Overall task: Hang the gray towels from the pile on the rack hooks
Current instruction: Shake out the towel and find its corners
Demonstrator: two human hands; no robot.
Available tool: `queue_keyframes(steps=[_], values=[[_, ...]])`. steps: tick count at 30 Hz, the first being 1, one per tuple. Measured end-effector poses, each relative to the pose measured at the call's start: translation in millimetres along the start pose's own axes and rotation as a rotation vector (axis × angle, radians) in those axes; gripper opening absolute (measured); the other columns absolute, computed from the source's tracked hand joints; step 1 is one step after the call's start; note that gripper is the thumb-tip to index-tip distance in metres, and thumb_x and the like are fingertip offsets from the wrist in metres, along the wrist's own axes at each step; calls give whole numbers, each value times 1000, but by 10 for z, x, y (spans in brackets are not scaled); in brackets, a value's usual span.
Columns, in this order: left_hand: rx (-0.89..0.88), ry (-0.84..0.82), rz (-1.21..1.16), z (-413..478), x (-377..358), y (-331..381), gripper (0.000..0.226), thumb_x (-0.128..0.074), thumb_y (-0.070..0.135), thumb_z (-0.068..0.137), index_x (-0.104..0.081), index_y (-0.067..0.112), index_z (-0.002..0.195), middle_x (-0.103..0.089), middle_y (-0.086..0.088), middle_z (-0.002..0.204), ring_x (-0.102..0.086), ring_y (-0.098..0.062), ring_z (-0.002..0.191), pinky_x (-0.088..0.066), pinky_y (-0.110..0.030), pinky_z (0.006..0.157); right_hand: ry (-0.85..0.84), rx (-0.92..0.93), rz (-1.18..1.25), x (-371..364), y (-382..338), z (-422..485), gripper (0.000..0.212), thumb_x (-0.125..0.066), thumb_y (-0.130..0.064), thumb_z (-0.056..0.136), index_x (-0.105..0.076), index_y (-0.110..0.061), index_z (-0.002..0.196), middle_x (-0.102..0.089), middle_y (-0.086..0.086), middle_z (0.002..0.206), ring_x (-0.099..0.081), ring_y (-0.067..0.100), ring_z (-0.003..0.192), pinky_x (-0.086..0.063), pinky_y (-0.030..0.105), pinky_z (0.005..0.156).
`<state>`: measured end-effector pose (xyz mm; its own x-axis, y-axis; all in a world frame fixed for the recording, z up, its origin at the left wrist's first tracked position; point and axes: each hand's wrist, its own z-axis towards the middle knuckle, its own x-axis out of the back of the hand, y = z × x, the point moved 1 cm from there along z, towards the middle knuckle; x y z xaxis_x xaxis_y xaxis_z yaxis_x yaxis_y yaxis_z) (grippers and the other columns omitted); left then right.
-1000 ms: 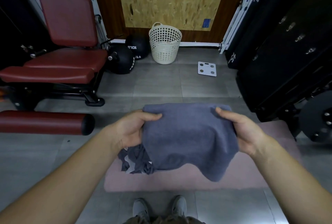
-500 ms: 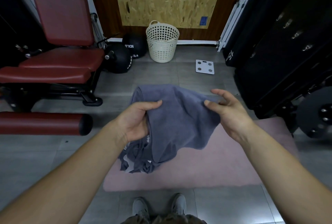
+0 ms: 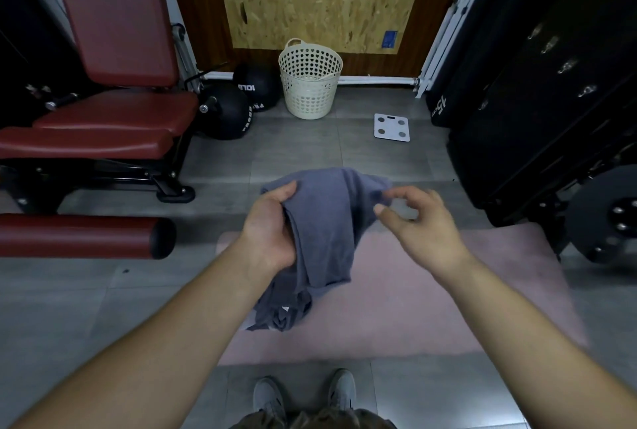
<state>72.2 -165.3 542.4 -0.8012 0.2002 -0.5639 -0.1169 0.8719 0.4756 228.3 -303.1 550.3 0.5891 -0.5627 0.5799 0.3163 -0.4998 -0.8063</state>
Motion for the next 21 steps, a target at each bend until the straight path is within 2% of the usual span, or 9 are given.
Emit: queue_keyframes(steps=[2,4,7,10,14,16,19,21], values=[[-21,3,-89,32,-35,17,44,-46,34,101,-63,0,122,-74,-20,108,-69,-33,100,-53,-42,82,-169,106,244,-53,-85,-185,6,-75,-15,88,-74,-20,91,-68,-5,94,-60,4,81,-49,16,79],[-31,6,-163,77,-57,28,49,-45,37,101,-59,-4,126,-72,-23,113,-66,-34,108,-51,-44,91,-403,111,425,-126,-118,-349,5,-74,-6,85,-74,-10,89,-71,2,85,-61,6,75,-51,20,75],[-10,3,-245,151,-77,35,60,-47,42,98,-53,-6,134,-64,-27,125,-59,-39,121,-40,-50,109,-532,169,331,-226,-54,-431,23,-86,-6,73,-74,-18,89,-72,-4,88,-63,3,79,-50,20,80],[-33,18,-323,167,-109,77,56,-46,41,99,-55,-5,130,-64,-27,126,-61,-40,119,-42,-52,108,-490,213,227,-285,-10,-418,33,-93,-10,65,-72,-23,87,-69,-7,90,-63,-1,80,-49,17,81],[-98,35,-326,112,-169,115,51,-40,38,104,-60,-9,106,-65,-26,119,-63,-38,107,-49,-49,87,-373,254,171,-307,17,-331,23,-90,-9,70,-74,-23,80,-64,-10,77,-58,1,70,-48,20,73],[-94,44,-317,91,-168,119,52,-39,38,105,-59,-10,101,-66,-26,114,-63,-38,103,-48,-50,85,-349,256,138,-299,39,-288,21,-86,-9,74,-75,-26,80,-63,-12,73,-58,3,70,-48,22,72],[-80,52,-336,83,-162,132,51,-39,38,105,-57,-9,105,-65,-25,110,-63,-36,101,-48,-49,85,-339,296,113,-255,64,-268,27,-89,-10,72,-72,-28,83,-63,-7,84,-61,5,75,-51,20,73],[-75,58,-345,85,-176,133,51,-39,39,105,-55,-9,110,-64,-23,112,-62,-35,103,-48,-49,90,-333,348,77,-261,81,-253,28,-91,-10,69,-72,-23,86,-60,-5,91,-61,8,81,-50,19,74]])
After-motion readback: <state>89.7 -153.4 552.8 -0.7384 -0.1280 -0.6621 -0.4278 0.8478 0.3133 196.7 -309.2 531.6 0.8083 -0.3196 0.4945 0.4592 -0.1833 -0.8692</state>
